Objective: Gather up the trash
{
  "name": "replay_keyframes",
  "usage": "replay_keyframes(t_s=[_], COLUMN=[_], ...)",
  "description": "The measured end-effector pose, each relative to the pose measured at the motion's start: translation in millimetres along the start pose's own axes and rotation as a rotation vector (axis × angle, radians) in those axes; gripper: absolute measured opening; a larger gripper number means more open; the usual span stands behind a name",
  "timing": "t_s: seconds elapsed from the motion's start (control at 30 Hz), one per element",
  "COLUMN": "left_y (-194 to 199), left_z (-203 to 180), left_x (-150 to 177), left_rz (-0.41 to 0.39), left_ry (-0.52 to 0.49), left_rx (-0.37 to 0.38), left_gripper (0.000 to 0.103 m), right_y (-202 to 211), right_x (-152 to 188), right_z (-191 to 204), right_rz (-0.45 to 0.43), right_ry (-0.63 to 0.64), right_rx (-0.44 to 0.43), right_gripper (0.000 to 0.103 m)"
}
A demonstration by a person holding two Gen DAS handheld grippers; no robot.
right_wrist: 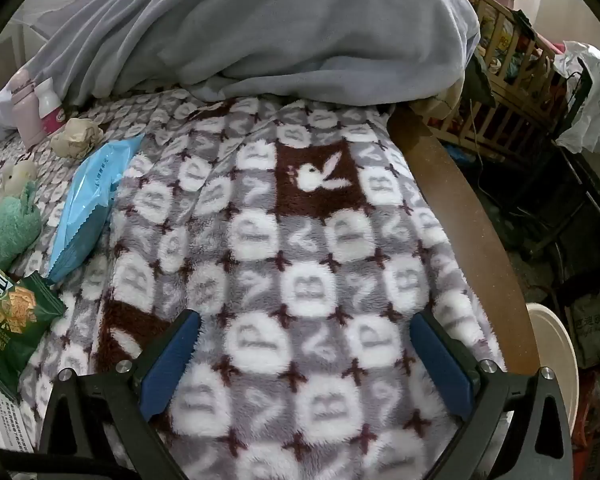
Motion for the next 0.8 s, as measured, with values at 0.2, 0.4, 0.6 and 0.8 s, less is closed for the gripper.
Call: replay_keyframes(t_s=[0.2,0.4,0.6,0.8], left_y=[13.3,75.6,144.0,187.6], left_z=[5.3,-2.5,-22.2,-50.8], left_x=[2.6,-1.9,-1.9,2.9], left_rz=[0.031,-0.082,-0.184,-0.231], left_ry=[-0.006,-0.086,-0.121,-0.125], left_rx=[0.022,-0.018,0.046,0.151], left_gripper=[0.098,0.098,0.098,0.098], right_y=[0.0,0.0,0.9,44.7], right_x=[0.0,0.0,0.2,8.4], right_z=[0.0,0.1,-1.1,2.7], right_rz=[0.000,-0.001,0.008,-0.024], right_ry=[0.000,0.000,0.003,-0.009], right_rx=[0.000,0.000,-0.004,-0.020], right_gripper=[0.103,0.103,0.103,0.103])
Point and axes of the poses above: each gripper's, at about its wrist camera, not at the fingertips, and y roughly against the way its jaws point, z to its left, x to its underside, the point moved 4 cm from there along -y, roughly the way its jaws point, and after that the axes turned 5 degrees about -y, right-handed, at the moved point
